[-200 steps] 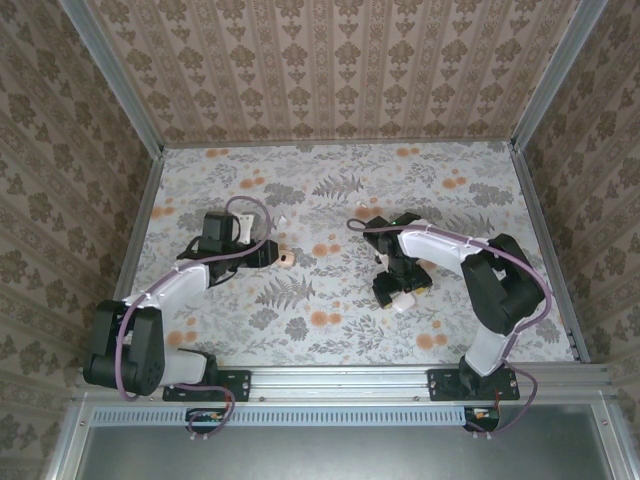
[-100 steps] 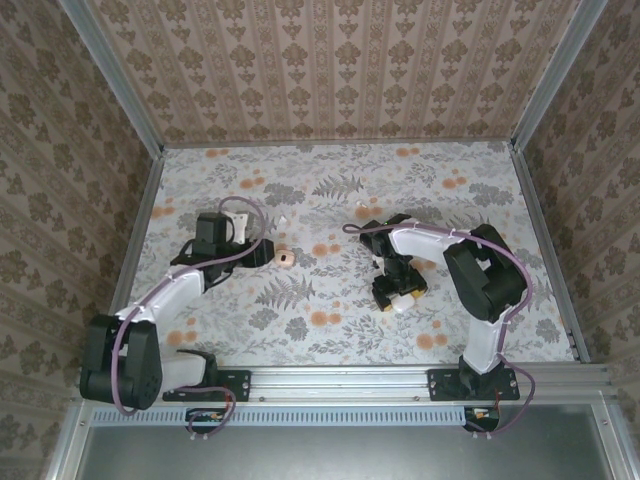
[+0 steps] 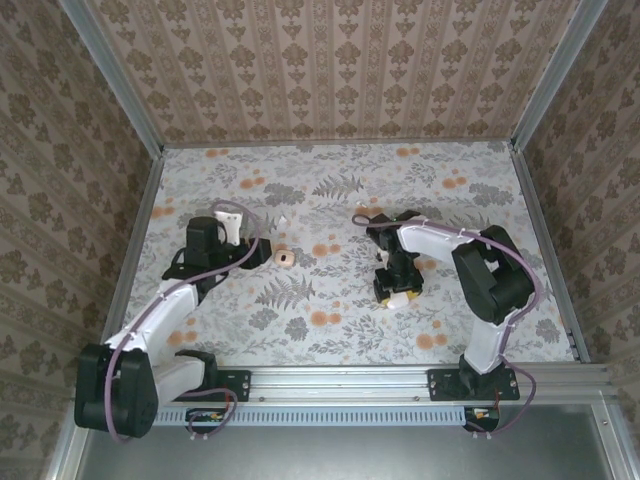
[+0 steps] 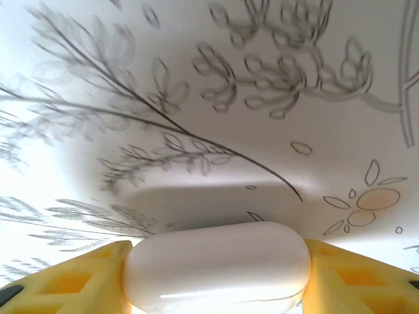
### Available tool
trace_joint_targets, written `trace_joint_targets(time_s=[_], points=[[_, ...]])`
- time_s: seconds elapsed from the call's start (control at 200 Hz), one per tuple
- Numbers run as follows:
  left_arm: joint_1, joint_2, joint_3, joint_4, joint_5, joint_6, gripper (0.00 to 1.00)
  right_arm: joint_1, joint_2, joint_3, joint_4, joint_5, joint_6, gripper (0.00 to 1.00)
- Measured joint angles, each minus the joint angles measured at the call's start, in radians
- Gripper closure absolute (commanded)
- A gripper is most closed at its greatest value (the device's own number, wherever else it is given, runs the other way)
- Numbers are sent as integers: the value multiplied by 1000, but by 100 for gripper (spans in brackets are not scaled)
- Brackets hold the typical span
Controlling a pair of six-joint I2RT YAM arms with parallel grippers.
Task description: Insert wireless bluetooth earbuds into charging case
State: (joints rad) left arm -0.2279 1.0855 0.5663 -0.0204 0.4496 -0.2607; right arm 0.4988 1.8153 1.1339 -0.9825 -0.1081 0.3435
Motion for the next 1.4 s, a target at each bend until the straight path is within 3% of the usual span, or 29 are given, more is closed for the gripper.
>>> trace_joint_targets(time_s=[0.245,0.535,0.805,0.985,1.19,1.4], points=[[-47,-84,-39,156,64,0,43,-17,-175,24,83,-86,132,55],[-344,-85,-42,379,41,0,40,-17,-378,41,277,-145,347,61],[-511,54,-42,587,-2,3,38,-4,-460,42,393,-164,478,61],[-550,165,-31,711,-5,1,38,26,-476,42,420,-170,518,61],[-557,253,14,795,-3,-20,48,51,-479,42,420,-170,532,61],[-557,311,32,847,3,-43,51,61,-491,42,423,-170,542,61]])
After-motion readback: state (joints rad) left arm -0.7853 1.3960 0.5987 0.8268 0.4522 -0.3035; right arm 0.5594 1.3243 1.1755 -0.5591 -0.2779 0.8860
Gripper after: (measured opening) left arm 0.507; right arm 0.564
